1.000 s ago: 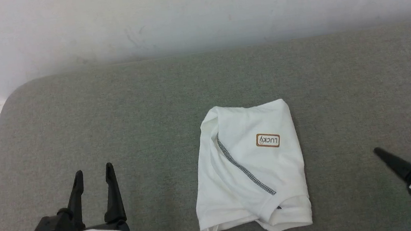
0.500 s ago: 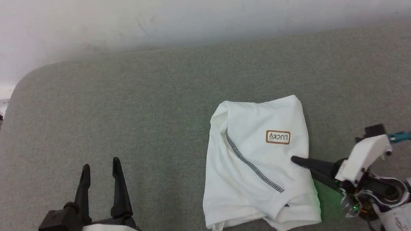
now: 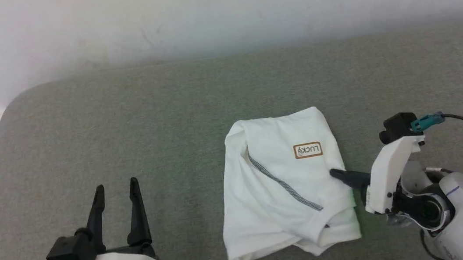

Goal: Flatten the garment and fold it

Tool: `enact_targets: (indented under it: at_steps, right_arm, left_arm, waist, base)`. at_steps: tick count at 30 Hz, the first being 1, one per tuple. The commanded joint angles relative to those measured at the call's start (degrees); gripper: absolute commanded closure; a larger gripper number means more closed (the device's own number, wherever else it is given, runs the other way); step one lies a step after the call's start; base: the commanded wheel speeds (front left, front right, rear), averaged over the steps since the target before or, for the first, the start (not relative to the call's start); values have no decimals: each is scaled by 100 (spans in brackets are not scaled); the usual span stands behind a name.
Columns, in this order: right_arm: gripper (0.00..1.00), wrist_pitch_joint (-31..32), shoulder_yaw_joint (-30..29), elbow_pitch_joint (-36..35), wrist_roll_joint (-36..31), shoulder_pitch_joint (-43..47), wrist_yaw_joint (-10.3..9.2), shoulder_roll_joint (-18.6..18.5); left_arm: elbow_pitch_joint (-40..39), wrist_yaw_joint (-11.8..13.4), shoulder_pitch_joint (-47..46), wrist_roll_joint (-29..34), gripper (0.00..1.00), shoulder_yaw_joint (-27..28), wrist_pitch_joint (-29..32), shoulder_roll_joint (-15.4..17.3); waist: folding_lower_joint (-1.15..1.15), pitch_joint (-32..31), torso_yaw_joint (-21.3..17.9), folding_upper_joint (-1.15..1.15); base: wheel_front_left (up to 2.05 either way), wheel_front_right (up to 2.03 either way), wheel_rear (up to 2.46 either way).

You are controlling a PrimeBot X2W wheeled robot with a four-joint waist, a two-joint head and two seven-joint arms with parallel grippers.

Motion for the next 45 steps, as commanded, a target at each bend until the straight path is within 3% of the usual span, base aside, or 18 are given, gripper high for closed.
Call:
enact_targets:
  at_steps: [1,6,14,25,35,36,38,45]
  right_arm:
    - [100,-105,131,-118,-169,-47,-3,-154]
    - [100,-322,776,-495,-1134,-97,-3,-891]
    - [100,-221,758,-854,-2221,-162,-3,-1614]
    - [100,-524,-281,-388,-3085,-498,-3,-1957]
    - [100,-1669,-1560,487,-3955,-980,-3,-1850]
    - [71,-1786,-1671,576,-3996,-1002,-3,-1761]
    - [0,-1983,-1811,750,-4150,-1005,-3,-1647]
    - [0,-2783,-2311,1111,-4565,-816,-3,-1395]
  left_arm:
    - [-5,-41,13,48,0,13,-28,-9]
    - [-69,-61,72,75,0,-6,-28,-32]
    - [-345,-97,53,130,0,-14,-28,-32]
    - [-982,-243,-609,288,0,-111,108,201]
    - [-1114,-379,-1188,350,0,-191,247,384]
    - [-1087,-387,-1201,345,0,-204,243,381]
    - [-1017,-388,-1204,321,0,-221,226,355]
    - [-766,-338,-1071,203,0,-168,103,220]
  waist:
    - [-1,-59,-141,1]
    - [-1,-75,-497,1]
    - [-1,194,-1215,1]
    - [-1,1523,-2008,1]
    - [-1,2116,-2070,1]
    - [-1,2103,-2057,1]
    - [-1,2052,-2015,1]
    - [-1,1618,-1792,1]
  base:
    - [0,0,0]
    - [0,0,0]
    - [0,0,0]
    - [0,0,0]
    - [0,0,0]
    - [0,0,0]
    - [0,0,0]
    - [0,0,0]
